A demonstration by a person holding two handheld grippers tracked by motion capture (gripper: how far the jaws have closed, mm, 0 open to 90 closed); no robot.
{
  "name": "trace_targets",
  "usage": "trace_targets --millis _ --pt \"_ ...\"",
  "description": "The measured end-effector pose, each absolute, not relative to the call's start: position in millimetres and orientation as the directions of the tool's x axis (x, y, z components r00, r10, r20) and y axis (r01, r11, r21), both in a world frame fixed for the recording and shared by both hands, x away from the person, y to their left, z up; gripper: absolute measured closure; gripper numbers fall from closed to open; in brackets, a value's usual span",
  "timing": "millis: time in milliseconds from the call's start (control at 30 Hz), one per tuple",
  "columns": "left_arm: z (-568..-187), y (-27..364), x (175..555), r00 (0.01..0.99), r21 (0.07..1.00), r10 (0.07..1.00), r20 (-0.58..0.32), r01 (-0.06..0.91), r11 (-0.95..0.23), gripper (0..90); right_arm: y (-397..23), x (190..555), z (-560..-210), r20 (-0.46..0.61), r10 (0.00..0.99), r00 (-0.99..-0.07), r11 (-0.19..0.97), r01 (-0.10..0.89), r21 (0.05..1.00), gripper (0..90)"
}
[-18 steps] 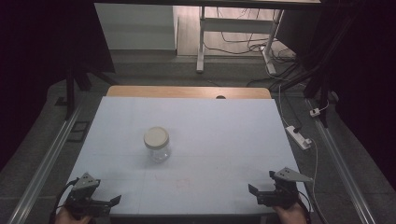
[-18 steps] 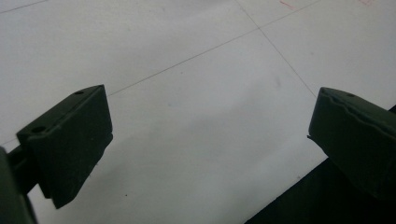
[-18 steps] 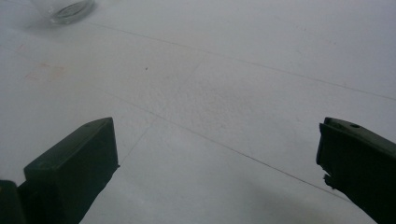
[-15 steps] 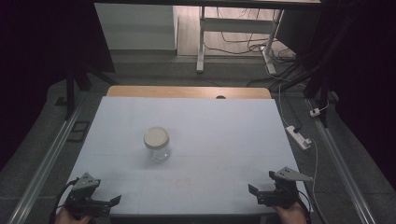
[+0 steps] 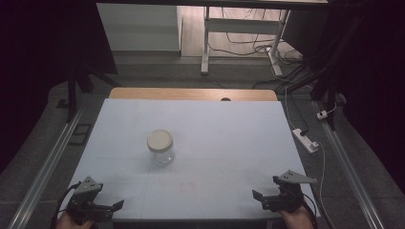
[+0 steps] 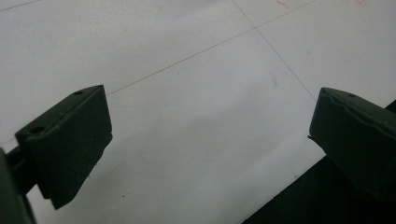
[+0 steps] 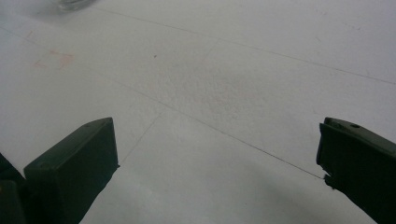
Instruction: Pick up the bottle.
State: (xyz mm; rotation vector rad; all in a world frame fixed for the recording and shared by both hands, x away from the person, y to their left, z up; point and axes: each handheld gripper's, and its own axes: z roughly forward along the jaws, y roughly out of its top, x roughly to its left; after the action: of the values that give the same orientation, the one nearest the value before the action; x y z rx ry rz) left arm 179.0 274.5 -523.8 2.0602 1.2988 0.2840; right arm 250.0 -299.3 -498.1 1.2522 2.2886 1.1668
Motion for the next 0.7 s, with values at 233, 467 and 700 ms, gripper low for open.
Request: trace_targets --millis 233,467,700 --pt "-523.6 274.5 178.7 0.474 0.644 0.865 -0.163 0.716 -0.271 0.0 -298.1 250.8 -498.7 0.119 0.796 -0.593 0.312 0.571 0.759 0.0" --pt "-522.4 275.3 178.8 0.478 0.653 0.860 -0.180 0.712 -0.259 0.0 -297.6 251.3 -499.0 0.120 0.794 -0.596 0.318 0.575 0.754 0.0" --pt "-521.6 274.5 179.9 0.485 0.658 0.858 -0.169 0.704 -0.268 0.0 -296.9 251.7 -499.3 0.120 0.793 -0.598 0.323 0.579 0.749 0.0"
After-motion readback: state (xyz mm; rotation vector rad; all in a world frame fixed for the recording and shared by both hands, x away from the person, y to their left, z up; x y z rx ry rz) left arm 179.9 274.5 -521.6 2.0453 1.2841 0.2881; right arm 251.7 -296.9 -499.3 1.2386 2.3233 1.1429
